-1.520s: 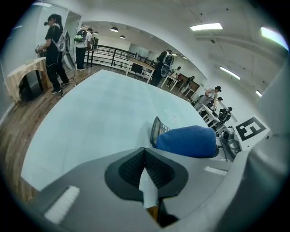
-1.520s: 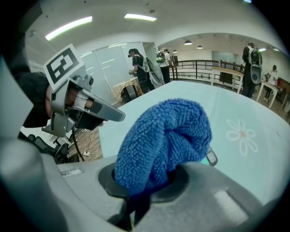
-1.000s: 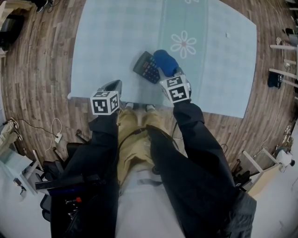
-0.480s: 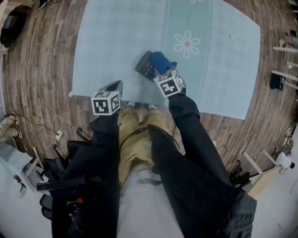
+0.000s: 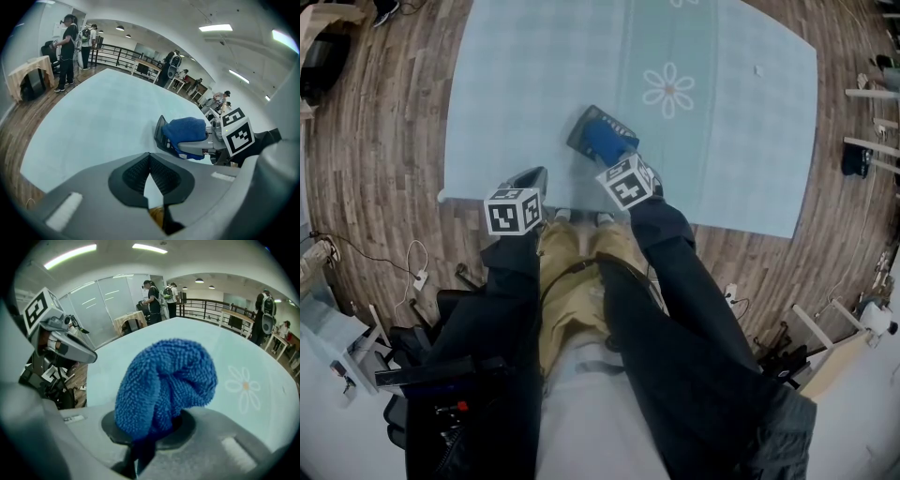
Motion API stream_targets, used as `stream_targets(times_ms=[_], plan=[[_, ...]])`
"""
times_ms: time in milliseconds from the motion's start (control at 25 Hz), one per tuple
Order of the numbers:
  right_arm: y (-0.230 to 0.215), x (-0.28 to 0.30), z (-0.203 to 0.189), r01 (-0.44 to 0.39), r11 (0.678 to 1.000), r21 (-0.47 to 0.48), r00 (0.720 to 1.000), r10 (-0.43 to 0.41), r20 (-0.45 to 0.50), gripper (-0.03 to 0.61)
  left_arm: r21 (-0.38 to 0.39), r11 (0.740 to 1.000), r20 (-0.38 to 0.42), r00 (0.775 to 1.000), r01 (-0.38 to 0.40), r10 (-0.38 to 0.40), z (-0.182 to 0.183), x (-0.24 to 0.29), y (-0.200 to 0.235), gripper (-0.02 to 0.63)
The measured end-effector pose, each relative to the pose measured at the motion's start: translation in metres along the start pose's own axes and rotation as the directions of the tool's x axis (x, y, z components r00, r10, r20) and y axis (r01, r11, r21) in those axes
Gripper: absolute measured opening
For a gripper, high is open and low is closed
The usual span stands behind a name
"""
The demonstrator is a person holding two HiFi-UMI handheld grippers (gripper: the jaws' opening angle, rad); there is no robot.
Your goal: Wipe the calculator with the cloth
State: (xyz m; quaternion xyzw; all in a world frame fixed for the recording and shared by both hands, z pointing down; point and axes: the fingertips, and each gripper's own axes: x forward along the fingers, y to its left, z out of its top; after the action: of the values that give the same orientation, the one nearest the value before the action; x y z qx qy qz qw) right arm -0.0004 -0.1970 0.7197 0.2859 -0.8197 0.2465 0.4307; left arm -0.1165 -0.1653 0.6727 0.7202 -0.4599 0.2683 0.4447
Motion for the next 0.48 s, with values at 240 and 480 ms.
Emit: stream_targets(times_ms=[240, 480], plan=[[0.024, 0.001, -0.007, -0.052, 0.999, -0.016, 0.999, 0.052, -0.008, 0.058, 0.005, 1.000, 0.002, 1.000, 0.005, -0.005, 0.000, -0.001, -0.005, 0.000], [0.049, 0.000, -0.018, -0.107, 0.994, -0.022, 0.994, 0.106, -0.022, 0.058, 0.009, 1.000, 0.015, 1.000, 0.004, -0.004, 0.003, -0.006, -0.007, 0.000]])
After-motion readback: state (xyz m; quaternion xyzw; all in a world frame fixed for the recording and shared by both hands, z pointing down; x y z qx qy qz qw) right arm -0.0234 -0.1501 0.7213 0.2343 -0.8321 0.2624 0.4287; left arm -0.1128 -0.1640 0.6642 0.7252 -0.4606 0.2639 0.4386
